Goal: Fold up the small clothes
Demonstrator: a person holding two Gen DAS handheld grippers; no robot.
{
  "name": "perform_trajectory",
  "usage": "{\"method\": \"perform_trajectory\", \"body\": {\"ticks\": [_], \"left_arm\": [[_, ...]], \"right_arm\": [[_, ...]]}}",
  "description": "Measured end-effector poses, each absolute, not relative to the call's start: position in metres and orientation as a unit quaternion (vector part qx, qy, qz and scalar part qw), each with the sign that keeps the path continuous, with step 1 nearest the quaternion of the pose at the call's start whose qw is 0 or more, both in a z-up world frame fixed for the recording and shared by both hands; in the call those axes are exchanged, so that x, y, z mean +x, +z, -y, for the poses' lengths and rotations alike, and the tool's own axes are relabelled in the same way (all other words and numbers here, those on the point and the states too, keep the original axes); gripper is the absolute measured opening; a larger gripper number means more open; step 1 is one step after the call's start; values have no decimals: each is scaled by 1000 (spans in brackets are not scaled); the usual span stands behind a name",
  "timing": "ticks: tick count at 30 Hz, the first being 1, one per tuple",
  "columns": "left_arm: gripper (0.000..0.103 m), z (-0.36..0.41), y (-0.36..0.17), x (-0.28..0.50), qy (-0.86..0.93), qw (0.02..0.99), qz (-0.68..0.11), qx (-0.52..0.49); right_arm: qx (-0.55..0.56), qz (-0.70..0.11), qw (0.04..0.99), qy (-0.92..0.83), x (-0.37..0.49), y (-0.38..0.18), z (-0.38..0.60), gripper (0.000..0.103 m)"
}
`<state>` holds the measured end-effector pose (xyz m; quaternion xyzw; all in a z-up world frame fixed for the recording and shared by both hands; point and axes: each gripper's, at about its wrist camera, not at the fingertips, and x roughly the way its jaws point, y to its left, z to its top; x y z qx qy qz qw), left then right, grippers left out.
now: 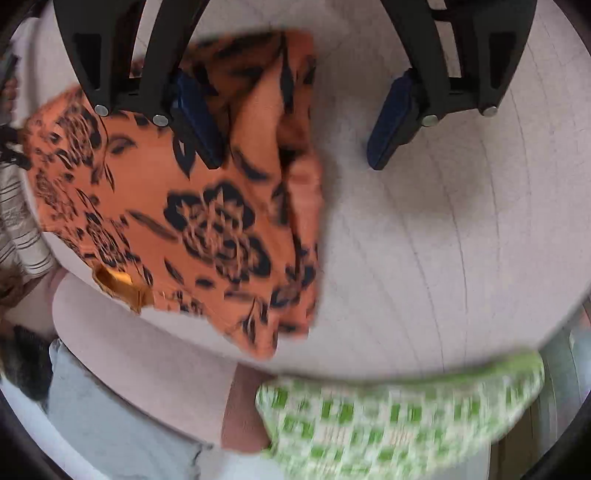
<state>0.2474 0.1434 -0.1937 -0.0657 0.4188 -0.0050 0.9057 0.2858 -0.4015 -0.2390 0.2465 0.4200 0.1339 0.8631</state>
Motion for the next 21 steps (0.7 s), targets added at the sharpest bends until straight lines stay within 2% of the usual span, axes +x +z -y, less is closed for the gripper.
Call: {"method": "perform_trajectory", "body": {"ticks": [1, 2, 3, 6, 11, 13, 15, 17, 18, 19, 20, 21], "left_arm": [[25, -138, -192, 253, -28, 898, -434, -67], [18, -134, -189, 257, -33, 893, -444, -75], [16, -131, -183, 258, -26, 892, -445, -75], [15, -125, -157, 249, -21, 900, -429, -74], [15, -116, -101, 175, -41, 924, -373, -72], [16, -115, -101, 142, -41, 925, -369, -77], [20, -123, -118, 107, -46, 916, -387, -94], [26, -130, -161, 81, -49, 896, -427, -106], [34, -134, -183, 75, -42, 886, -450, -100], [34, -140, -197, 72, -22, 879, -468, -91], [41, -149, -210, 68, -5, 873, -479, -92], [46, -155, -208, 65, -10, 876, -471, -106]], "right_arm": [[251, -423, 860, 138, 286, -238, 397, 80], [266, -433, 848, 153, 290, -238, 394, 67], [269, -449, 837, 161, 293, -236, 388, 18], [254, -432, 851, 158, 285, -206, 373, 17], [265, -377, 871, 170, 238, -154, 368, 15], [265, -370, 873, 176, 204, -147, 371, 15], [269, -392, 862, 173, 164, -163, 375, 16], [268, -431, 844, 172, 143, -195, 376, 21], [264, -467, 826, 173, 132, -228, 376, 36], [256, -497, 815, 152, 127, -248, 378, 69], [256, -495, 818, 139, 119, -260, 382, 69], [265, -458, 836, 146, 107, -254, 389, 66]]}}
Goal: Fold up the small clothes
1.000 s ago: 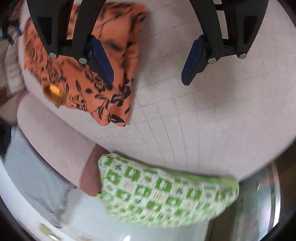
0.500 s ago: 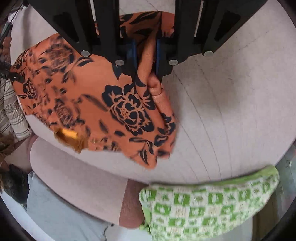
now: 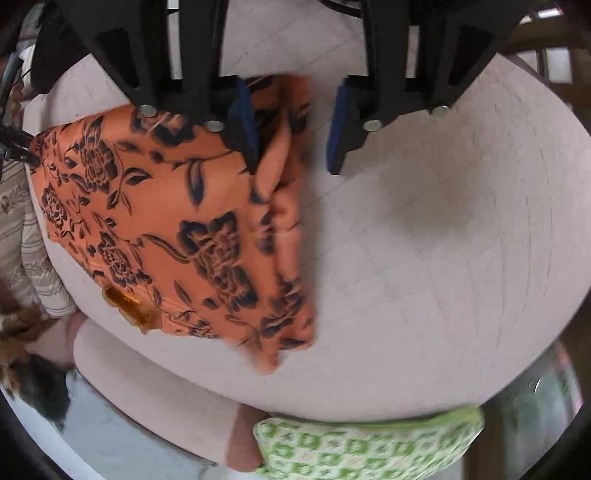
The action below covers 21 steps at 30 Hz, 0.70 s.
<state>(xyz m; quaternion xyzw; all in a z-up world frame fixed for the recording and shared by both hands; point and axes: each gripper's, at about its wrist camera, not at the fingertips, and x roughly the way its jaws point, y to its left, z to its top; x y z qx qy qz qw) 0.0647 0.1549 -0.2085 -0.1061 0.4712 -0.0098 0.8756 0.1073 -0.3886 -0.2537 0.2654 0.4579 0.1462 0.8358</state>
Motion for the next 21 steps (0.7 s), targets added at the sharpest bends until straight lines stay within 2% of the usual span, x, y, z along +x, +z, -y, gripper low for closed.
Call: {"method": "perform_trajectory", "body": {"ticks": [3, 6, 11, 17, 18, 19, 20, 21], "left_arm": [[52, -159, -177, 63, 2, 904, -417, -91], [58, -149, -156, 83, -14, 926, -375, -50], [58, -142, -178, 135, -36, 917, -395, -38], [58, -136, -183, 168, -41, 915, -399, -42], [46, -135, -185, 172, -43, 913, -403, -41], [28, -133, -188, 178, -46, 910, -411, -37], [4, -129, -194, 187, -43, 903, -427, -25], [2, -127, -198, 193, -44, 902, -430, -24]], "right_arm": [[281, -403, 863, 122, 105, -224, 404, 69], [256, -390, 878, 108, 129, -203, 400, 72], [175, -398, 898, 68, 180, -205, 397, 72], [150, -422, 892, 62, 208, -223, 388, 69], [139, -423, 893, 59, 208, -222, 384, 57], [129, -431, 891, 56, 207, -224, 382, 43], [123, -441, 887, 56, 210, -227, 381, 36], [111, -452, 883, 55, 212, -229, 379, 31]]}}
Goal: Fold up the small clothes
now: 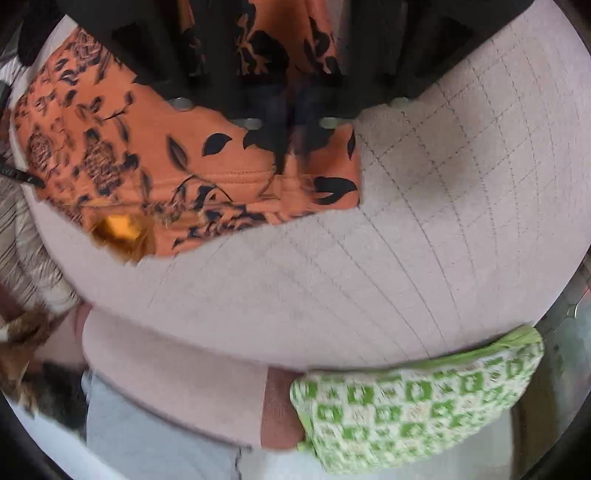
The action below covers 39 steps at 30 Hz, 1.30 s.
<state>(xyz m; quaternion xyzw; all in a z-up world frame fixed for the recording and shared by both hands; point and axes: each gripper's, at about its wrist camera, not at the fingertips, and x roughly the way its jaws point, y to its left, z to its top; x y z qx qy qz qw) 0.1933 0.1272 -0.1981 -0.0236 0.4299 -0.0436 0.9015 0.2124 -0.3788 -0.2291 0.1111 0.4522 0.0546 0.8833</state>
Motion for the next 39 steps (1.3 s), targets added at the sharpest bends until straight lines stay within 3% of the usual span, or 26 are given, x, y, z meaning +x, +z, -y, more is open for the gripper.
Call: {"method": "perform_trajectory", "body": {"ticks": [4, 8, 11, 12, 13, 14, 15, 16, 18, 22, 25, 30, 31, 35, 39], "left_arm": [[2, -126, -175, 174, -38, 930, -365, -24], [2, -124, -162, 160, -30, 947, -321, -6], [4, -128, -194, 190, -2, 927, -374, -5], [9, -129, -210, 201, 10, 914, -406, -4], [11, -131, -219, 205, 20, 907, -421, -7], [13, -131, -216, 201, 21, 912, -410, -8], [15, -130, -209, 195, 22, 917, -399, -4], [18, -130, -203, 189, 25, 921, -389, -1], [30, -132, -186, 174, 34, 929, -367, 10], [33, -130, -155, 133, 12, 942, -335, 5], [49, -114, -149, 101, -27, 946, -323, 14], [53, -93, -212, 108, -20, 909, -414, 38], [54, -91, -224, 113, -7, 900, -433, 52], [55, -83, -190, 97, -22, 922, -386, 38], [67, -74, -178, 99, -33, 934, -354, 29]], "right_arm": [[70, -426, 901, 43, 205, -205, 371, 13], [33, -356, 934, 28, 194, -168, 362, 11], [17, -355, 935, -10, 218, -191, 365, 12], [29, -373, 927, -7, 228, -205, 370, 18], [52, -415, 909, -2, 242, -225, 376, 30], [74, -431, 899, -4, 246, -234, 381, 32], [94, -405, 909, -5, 239, -228, 386, 35], [100, -391, 915, -8, 233, -222, 388, 52], [107, -355, 929, -17, 213, -200, 391, 65], [135, -328, 933, 50, 171, -169, 382, 65], [183, -344, 907, 160, 153, -170, 363, 69], [264, -432, 852, 132, 189, -252, 378, 69], [284, -422, 851, 130, 188, -250, 382, 67], [240, -386, 879, 142, 180, -201, 365, 68], [219, -370, 889, 161, 211, -187, 360, 77]]}}
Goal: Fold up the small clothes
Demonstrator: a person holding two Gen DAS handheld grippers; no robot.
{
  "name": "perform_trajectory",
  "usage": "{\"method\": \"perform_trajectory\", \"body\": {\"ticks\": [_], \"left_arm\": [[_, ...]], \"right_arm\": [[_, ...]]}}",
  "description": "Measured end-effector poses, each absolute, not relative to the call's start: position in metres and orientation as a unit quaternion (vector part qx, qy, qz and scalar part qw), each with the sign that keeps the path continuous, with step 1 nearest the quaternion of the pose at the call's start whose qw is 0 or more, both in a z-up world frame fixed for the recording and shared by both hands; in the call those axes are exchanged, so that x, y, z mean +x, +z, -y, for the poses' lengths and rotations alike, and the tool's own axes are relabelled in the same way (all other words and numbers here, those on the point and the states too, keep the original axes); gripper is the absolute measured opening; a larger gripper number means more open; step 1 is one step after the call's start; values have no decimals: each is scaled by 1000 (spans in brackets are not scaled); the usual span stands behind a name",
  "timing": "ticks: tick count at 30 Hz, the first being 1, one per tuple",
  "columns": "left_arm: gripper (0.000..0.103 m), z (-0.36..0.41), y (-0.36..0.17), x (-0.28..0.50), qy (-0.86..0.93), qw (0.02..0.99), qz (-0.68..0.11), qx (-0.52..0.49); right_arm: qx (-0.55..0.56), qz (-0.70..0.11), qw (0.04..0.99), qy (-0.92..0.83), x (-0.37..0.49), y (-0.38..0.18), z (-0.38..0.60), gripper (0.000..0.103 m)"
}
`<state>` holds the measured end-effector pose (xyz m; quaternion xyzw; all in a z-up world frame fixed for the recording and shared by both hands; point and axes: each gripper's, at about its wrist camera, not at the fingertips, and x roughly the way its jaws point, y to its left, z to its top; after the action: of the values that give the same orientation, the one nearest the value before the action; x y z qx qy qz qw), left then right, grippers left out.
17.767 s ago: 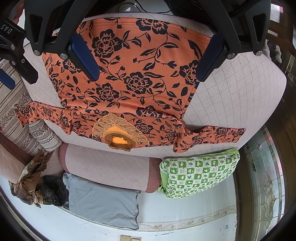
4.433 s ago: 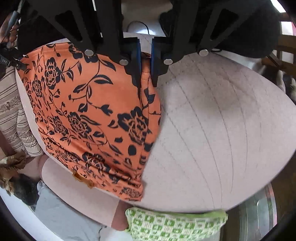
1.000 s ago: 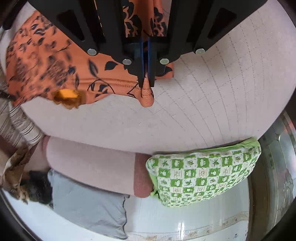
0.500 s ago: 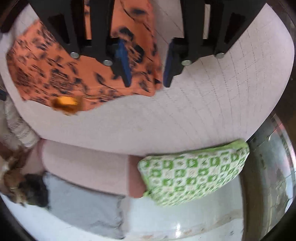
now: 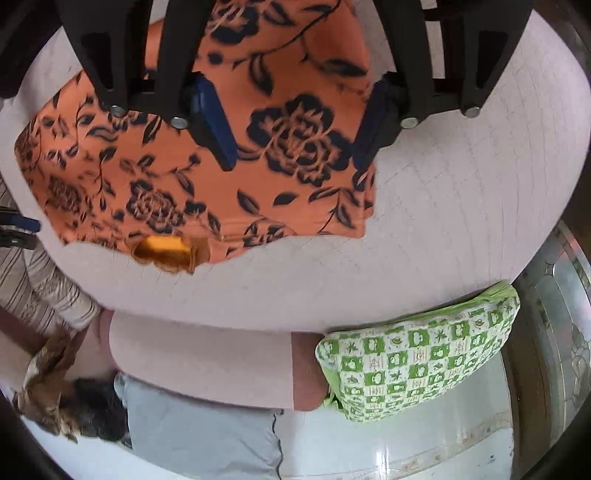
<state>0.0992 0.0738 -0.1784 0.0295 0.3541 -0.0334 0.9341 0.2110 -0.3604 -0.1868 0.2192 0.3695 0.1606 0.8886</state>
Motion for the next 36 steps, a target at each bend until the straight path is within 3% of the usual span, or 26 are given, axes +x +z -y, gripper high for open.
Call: {"method": "perform_trajectory", "body": {"ticks": [3, 5, 12, 17, 19, 24, 27, 32, 36], "left_arm": [[67, -76, -223, 125, -9, 901, -432, 29], [67, -71, -223, 122, -6, 910, -412, 48], [67, -81, -182, 125, -14, 928, -371, 10], [68, -107, -206, 189, 32, 902, -430, 3], [76, -118, -217, 209, 60, 886, -460, -13], [76, -109, -205, 206, 92, 897, -430, 36], [79, -119, -215, 218, 95, 892, -443, 9], [79, -126, -190, 189, 91, 903, -419, -9], [79, -118, -163, 130, 69, 924, -375, -19]], "right_arm": [[253, -408, 869, 120, 255, -222, 384, 78], [287, -412, 857, 111, 272, -243, 403, 75], [243, -372, 884, 149, 238, -187, 375, 76], [235, -429, 865, 113, 270, -230, 386, 80], [262, -417, 863, 114, 278, -228, 394, 80], [243, -402, 874, 128, 263, -199, 381, 80], [204, -441, 870, 88, 278, -227, 383, 90], [254, -392, 879, 98, 257, -193, 383, 90], [239, -357, 892, 138, 185, -159, 362, 90]]}}
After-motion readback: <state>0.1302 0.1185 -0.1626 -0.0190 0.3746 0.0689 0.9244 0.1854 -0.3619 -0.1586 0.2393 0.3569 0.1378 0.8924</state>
